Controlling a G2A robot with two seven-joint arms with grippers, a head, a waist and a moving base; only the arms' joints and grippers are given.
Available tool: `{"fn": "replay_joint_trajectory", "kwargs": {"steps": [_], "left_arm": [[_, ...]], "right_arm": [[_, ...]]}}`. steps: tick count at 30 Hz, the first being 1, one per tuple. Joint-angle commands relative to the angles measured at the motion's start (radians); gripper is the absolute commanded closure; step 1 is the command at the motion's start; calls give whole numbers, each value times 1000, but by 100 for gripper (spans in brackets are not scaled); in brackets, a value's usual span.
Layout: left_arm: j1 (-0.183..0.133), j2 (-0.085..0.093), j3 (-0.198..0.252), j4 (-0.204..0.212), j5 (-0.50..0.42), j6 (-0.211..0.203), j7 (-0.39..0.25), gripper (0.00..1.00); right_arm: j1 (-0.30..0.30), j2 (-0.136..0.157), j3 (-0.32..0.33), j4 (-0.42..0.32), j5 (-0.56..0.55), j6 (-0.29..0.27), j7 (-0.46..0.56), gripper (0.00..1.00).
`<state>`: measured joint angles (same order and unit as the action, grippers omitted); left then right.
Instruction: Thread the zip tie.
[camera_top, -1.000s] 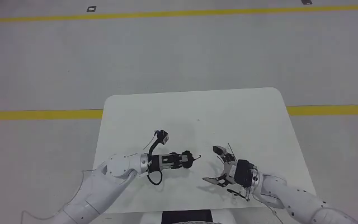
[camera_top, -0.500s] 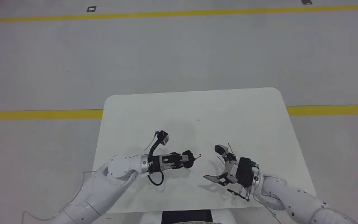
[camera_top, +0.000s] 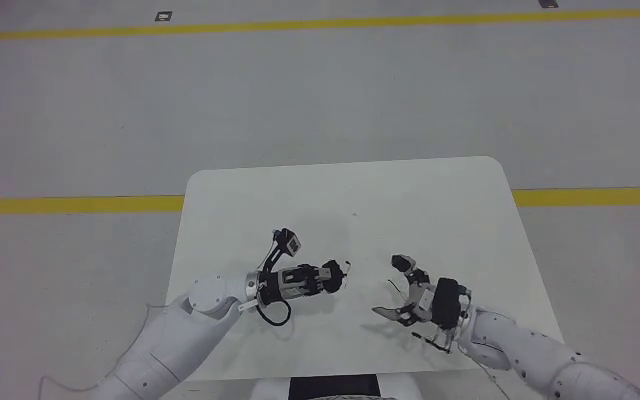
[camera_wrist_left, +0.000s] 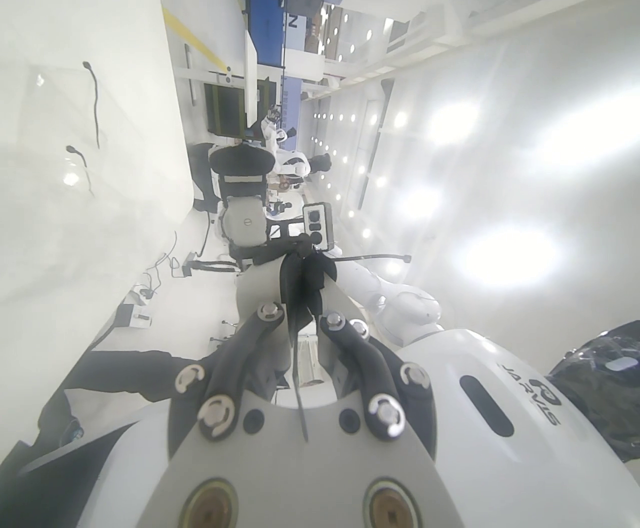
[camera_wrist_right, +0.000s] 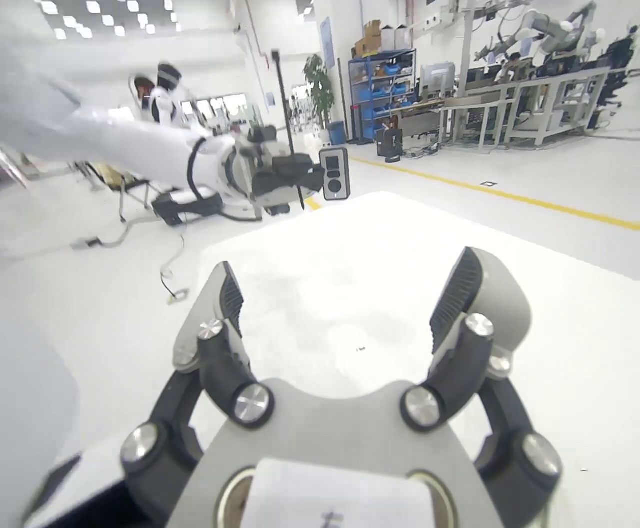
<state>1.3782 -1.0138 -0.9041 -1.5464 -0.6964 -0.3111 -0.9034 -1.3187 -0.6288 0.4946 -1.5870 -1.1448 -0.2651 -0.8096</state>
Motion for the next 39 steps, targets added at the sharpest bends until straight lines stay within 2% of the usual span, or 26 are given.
{"fn": "replay_joint_trajectory", "kwargs": {"steps": [1, 6, 7, 18, 21, 23, 29, 31, 39], "left_arm": [[0, -2, 3, 4, -9, 2, 3, 100], [-6, -6, 12, 15, -30, 1, -4, 100], [-6, -7, 13, 17, -32, 1, -4, 100], [-8, -8, 14, 19, -32, -1, -5, 100], [-5, -9, 18, 13, -39, 5, 7, 100], [-1, -12, 22, 4, -66, 15, 11, 100], [3, -17, 19, 10, -168, 36, -15, 100], [3, -19, 20, 15, -188, 45, -22, 100], [-2, -30, 30, 37, -267, 59, -56, 100]], "right_arm": [[-15, -4, 4, -16, -74, 121, 22, 0], [-45, -21, 22, -40, -199, 323, -13, 0], [-53, -24, 23, -41, -204, 344, -19, 0], [-56, -26, 27, -42, -204, 355, -21, 0], [-61, -34, 42, -45, -246, 411, -21, 0], [-66, -38, 50, -31, -328, 478, -31, 0], [-85, -53, 70, -25, -425, 574, -76, 0], [-83, -56, 69, -17, -425, 603, -102, 0], [-44, -70, 99, 13, -425, 605, -182, 0]]}}
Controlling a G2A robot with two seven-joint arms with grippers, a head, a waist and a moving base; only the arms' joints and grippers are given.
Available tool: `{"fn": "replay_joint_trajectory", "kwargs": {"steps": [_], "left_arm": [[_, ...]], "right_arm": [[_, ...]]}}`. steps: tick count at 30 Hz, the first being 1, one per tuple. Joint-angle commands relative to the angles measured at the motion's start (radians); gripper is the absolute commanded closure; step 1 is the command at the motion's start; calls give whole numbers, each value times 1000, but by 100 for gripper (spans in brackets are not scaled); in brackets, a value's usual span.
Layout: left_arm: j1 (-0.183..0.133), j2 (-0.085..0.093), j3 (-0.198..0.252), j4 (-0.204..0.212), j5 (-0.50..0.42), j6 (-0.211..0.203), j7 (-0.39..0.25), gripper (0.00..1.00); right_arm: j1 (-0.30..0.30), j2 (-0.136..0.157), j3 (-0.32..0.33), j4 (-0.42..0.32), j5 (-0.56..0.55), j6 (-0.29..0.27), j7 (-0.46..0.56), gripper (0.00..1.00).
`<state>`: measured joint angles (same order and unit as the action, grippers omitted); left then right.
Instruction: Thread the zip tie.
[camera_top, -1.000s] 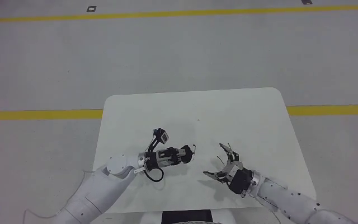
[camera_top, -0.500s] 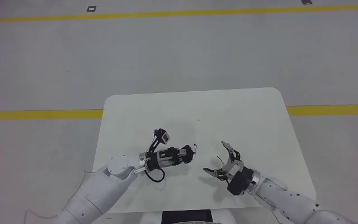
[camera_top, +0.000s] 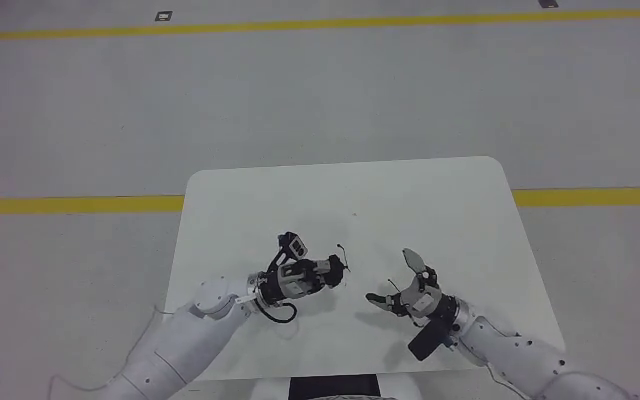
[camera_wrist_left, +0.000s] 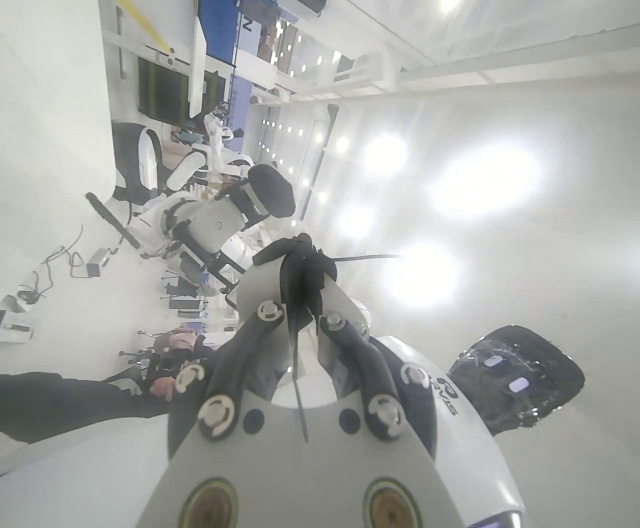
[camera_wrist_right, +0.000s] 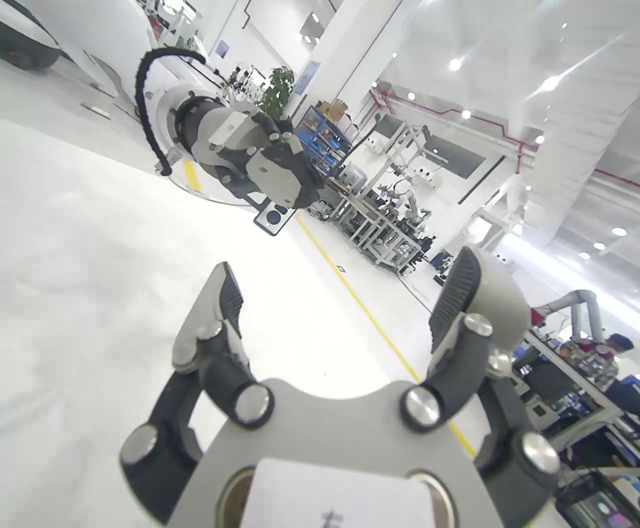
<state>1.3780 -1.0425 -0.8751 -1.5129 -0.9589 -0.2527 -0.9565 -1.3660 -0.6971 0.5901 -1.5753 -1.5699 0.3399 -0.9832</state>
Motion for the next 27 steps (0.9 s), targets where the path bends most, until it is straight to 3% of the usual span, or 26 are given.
{"fn": "replay_joint_trajectory", "kwargs": {"steps": [1, 7, 17, 27], "left_arm": [[-3, -2, 2, 5, -8, 1, -5, 100], [-8, -8, 5, 10, -16, -3, -19, 100], [-8, -8, 5, 10, -16, -3, -19, 100], [-5, -16, 7, -16, -56, 17, 8, 100]], "right_arm": [[6, -4, 5, 2, 0, 0, -12, 0], [27, -18, 2, -6, 0, 0, -36, 0], [28, -19, 3, -6, 0, 0, -32, 0], [104, -23, -39, 55, 0, 0, -78, 0]]}}
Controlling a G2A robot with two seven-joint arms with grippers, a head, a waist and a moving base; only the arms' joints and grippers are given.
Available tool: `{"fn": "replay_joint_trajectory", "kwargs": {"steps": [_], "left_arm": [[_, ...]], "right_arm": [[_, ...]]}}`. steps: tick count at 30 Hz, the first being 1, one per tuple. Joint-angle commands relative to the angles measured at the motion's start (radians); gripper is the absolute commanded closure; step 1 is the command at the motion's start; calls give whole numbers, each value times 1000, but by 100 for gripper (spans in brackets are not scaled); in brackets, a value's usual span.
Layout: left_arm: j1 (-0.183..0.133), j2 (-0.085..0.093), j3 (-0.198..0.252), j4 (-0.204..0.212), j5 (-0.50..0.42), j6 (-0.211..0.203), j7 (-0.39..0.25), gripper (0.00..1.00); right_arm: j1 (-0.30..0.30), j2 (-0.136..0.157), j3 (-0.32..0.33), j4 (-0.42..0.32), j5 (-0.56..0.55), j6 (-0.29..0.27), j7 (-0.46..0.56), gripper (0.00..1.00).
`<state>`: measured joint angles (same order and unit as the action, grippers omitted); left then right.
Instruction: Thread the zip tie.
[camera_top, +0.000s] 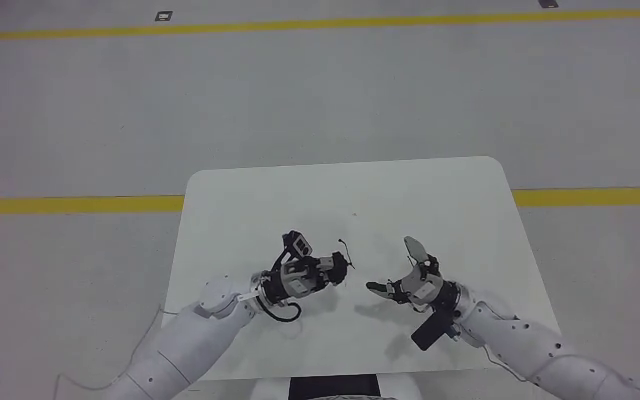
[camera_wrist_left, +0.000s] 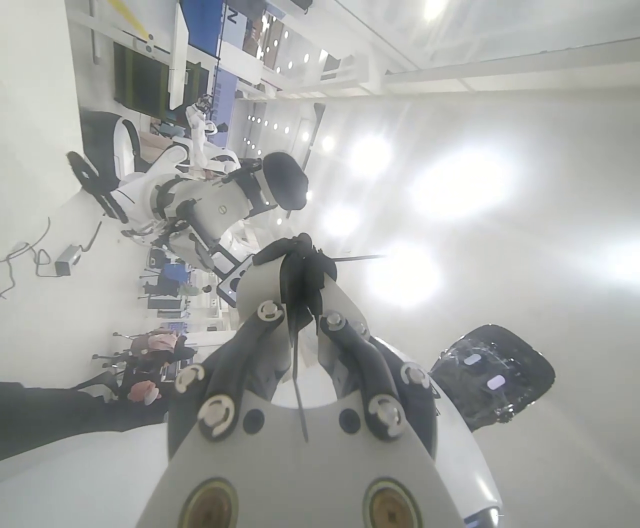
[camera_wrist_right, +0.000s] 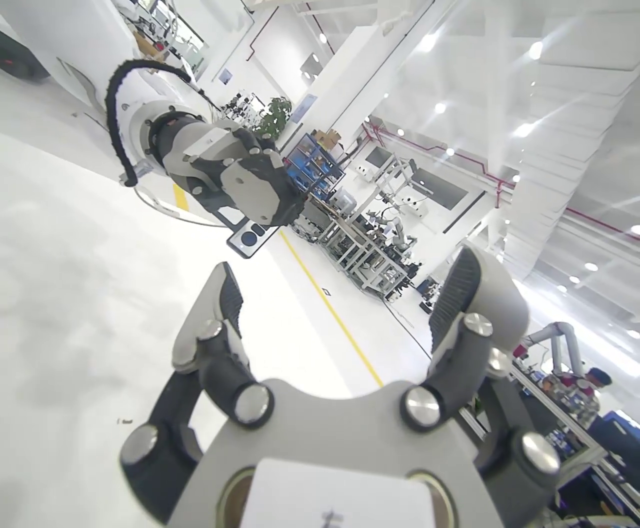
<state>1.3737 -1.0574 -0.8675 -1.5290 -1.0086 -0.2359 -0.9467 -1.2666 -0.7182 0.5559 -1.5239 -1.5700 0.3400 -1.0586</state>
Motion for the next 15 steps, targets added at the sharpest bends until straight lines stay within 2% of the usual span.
{"fn": "replay_joint_trajectory", "kwargs": {"steps": [1, 11, 13, 15], "left_arm": [[-1, -2, -2, 1, -9, 1, -2, 100], [-1, -9, -2, 7, -9, -1, -1, 100], [-1, -10, -2, 8, -9, 0, -2, 100], [-1, -11, -2, 9, -9, 0, -3, 100]], "right_arm": [[13, -4, -12, 9, 0, 0, -5, 0], [53, -32, -49, 18, 0, 0, -14, 1], [63, -37, -58, 19, 0, 0, -13, 9], [79, -42, -75, 22, 0, 0, -7, 26]]}}
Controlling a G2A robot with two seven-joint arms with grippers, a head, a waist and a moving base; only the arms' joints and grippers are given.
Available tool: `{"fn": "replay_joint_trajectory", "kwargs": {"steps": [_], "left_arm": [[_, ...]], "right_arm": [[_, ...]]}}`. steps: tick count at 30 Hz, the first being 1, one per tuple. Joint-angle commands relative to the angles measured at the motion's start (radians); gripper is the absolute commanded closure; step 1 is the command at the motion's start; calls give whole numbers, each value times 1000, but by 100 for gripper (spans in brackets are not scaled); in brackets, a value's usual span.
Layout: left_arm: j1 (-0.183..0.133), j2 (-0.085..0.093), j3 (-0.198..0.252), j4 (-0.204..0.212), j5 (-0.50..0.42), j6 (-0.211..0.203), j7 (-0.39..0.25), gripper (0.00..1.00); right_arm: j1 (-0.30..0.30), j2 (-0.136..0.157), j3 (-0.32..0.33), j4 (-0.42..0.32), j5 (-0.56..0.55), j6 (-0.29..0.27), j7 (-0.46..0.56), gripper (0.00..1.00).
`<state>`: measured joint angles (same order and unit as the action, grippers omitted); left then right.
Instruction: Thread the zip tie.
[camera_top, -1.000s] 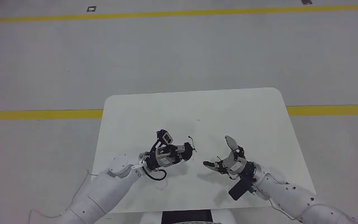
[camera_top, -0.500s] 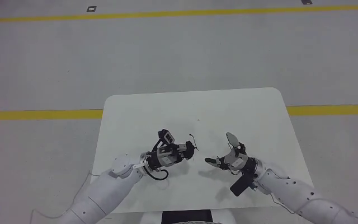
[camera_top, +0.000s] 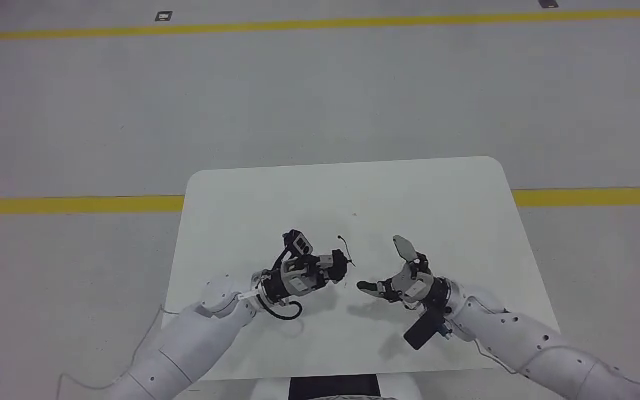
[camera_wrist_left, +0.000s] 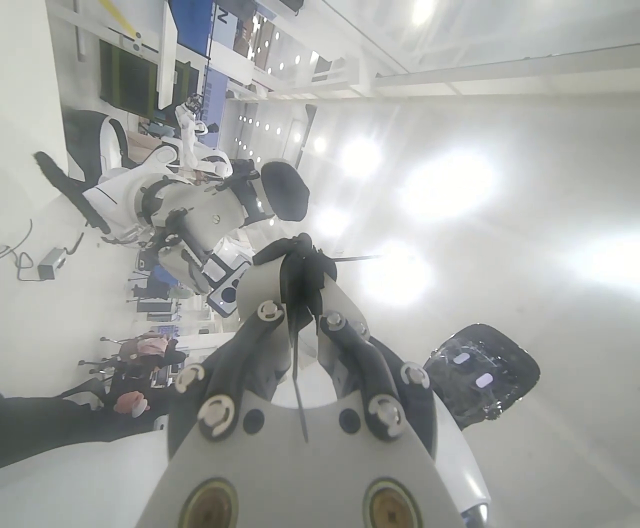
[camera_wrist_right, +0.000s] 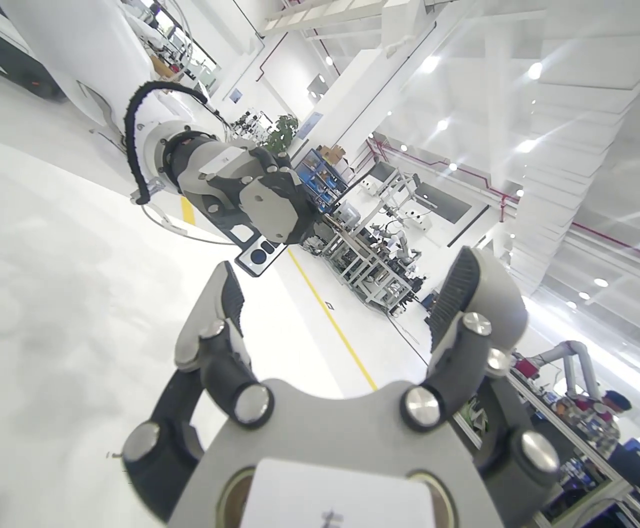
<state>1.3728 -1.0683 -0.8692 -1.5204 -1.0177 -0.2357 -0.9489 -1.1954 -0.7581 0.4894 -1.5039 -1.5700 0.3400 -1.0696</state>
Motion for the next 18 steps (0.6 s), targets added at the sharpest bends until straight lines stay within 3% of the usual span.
{"fn": "replay_joint_trajectory", "kwargs": {"steps": [1, 2, 18], "left_arm": [[0, -1, -1, 1, -1, 0, -2, 100], [1, -2, -1, 1, -2, 0, -2, 100], [2, -3, -4, 3, -1, 1, -3, 100]], "right_arm": [[15, -5, -16, 3, 0, 0, 7, 35], [21, -7, -23, 4, 0, 0, 11, 51], [79, -31, -93, 37, 0, 0, 47, 71]]}}
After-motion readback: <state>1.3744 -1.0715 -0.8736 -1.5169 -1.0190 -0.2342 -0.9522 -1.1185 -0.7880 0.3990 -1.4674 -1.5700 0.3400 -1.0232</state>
